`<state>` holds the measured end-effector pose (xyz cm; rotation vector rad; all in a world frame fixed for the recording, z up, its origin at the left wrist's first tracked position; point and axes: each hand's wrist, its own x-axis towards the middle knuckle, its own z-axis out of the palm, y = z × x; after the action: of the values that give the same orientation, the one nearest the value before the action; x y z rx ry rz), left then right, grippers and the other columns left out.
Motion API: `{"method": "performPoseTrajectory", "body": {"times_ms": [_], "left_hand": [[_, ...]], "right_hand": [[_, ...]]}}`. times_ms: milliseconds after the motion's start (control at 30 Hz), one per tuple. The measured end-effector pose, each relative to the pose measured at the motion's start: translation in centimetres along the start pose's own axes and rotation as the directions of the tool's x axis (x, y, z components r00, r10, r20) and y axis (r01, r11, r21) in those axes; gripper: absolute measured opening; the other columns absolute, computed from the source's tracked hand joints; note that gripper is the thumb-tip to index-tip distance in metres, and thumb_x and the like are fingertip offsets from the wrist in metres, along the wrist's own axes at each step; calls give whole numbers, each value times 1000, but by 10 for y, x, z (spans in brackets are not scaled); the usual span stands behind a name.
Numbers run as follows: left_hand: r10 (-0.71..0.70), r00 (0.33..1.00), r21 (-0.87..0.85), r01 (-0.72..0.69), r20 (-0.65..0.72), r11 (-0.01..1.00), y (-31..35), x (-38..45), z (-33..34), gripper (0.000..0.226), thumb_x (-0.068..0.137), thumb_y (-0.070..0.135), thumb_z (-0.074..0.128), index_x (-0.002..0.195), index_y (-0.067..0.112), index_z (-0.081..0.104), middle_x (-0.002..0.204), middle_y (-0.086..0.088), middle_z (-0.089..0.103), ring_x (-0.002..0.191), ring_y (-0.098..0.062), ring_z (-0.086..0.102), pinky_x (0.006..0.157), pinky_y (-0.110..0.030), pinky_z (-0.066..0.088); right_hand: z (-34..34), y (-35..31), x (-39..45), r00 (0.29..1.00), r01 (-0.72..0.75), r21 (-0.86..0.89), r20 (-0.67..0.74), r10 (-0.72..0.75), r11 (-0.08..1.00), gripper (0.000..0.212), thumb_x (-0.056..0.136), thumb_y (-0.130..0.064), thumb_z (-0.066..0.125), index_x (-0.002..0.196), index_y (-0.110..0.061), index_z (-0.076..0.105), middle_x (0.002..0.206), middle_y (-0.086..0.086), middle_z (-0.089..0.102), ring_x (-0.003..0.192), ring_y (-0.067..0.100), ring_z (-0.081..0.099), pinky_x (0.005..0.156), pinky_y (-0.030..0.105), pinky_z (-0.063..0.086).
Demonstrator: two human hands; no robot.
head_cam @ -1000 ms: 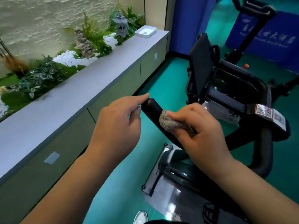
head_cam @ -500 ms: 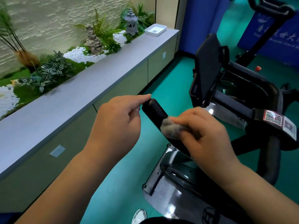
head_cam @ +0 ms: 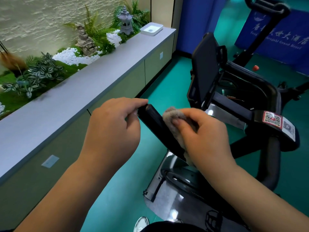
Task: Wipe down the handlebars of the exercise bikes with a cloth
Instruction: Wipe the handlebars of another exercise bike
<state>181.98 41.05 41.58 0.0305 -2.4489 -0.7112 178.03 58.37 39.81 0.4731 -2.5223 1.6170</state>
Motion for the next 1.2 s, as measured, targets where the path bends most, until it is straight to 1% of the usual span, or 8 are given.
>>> {"method": "performPoseTrajectory", "body": {"times_ms": [167, 333, 467, 567, 667, 833, 1000, 1200], "left_hand": [[-3, 1000, -7, 3, 18, 1000, -1, -1, -1, 35, 81, 6, 53, 108, 19, 71, 96, 10, 68, 90, -13, 62, 79, -25, 47], [-9, 999, -14, 10, 38, 1000, -3, -2, -2, 35, 82, 6, 53, 109, 18, 71, 98, 8, 69, 91, -12, 62, 81, -23, 46], [5, 999, -16, -4, 41, 1000, -4, -2, -2, 35, 81, 6, 53, 110, 17, 71, 99, 6, 70, 92, -12, 60, 82, -18, 42], [12, 999, -8, -11, 48, 1000, -5, -2, -2, 36, 81, 5, 53, 110, 17, 71, 100, 4, 71, 92, -15, 62, 82, -19, 42], [27, 998, -20, -26, 59, 999, -6, -3, -2, 38, 81, 5, 52, 112, 18, 70, 101, 5, 70, 92, -13, 61, 82, -21, 43], [26, 998, -36, -24, 50, 999, -7, -3, -3, 37, 81, 5, 53, 111, 17, 70, 101, 5, 70, 92, -15, 63, 83, -26, 47], [35, 998, -47, -32, 60, 998, -9, -5, -2, 38, 81, 6, 52, 115, 16, 69, 106, 4, 69, 96, -13, 60, 85, -21, 43], [166, 983, 2, -167, 80, 986, -5, -6, 2, 35, 82, 9, 57, 116, 10, 67, 121, -4, 60, 112, -25, 48, 100, -14, 26]], "right_hand": [[21, -15, 15, 993, 99, 3, -63, -98, 995, 26, 90, -16, 64, 114, -22, 70, 104, -12, 70, 101, 1, 63, 92, 20, 50], [-4, 1, -3, 998, -10, -231, 54, 23, 973, 24, 93, -23, 60, 114, -31, 69, 101, -13, 69, 90, 4, 63, 89, 30, 52], [-1, -3, 2, 995, -62, -235, 55, 77, 970, 19, 93, -24, 59, 106, -27, 72, 95, -13, 70, 88, 3, 63, 85, 21, 50], [18, -21, 16, 1000, 23, -156, -16, -26, 987, 18, 93, -17, 58, 102, -22, 73, 91, -14, 70, 88, 2, 61, 81, 15, 48], [25, -31, 26, 996, 94, -179, 7, -94, 979, 19, 95, -18, 55, 106, -22, 70, 95, -9, 70, 90, 8, 61, 82, 25, 48], [4, -10, 6, 992, 36, -414, 128, 19, 910, 21, 97, -26, 50, 105, -23, 70, 96, -8, 70, 90, 12, 61, 84, 32, 48], [-1, 2, -21, 994, 88, -302, -35, -104, 949, 24, 88, -21, 66, 111, -24, 71, 96, -9, 67, 92, 3, 58, 86, 13, 43], [4, 11, -34, 974, 161, -324, -102, -203, 932, 34, 81, -20, 71, 115, -18, 69, 89, -1, 57, 80, 10, 55, 74, 27, 49]]}}
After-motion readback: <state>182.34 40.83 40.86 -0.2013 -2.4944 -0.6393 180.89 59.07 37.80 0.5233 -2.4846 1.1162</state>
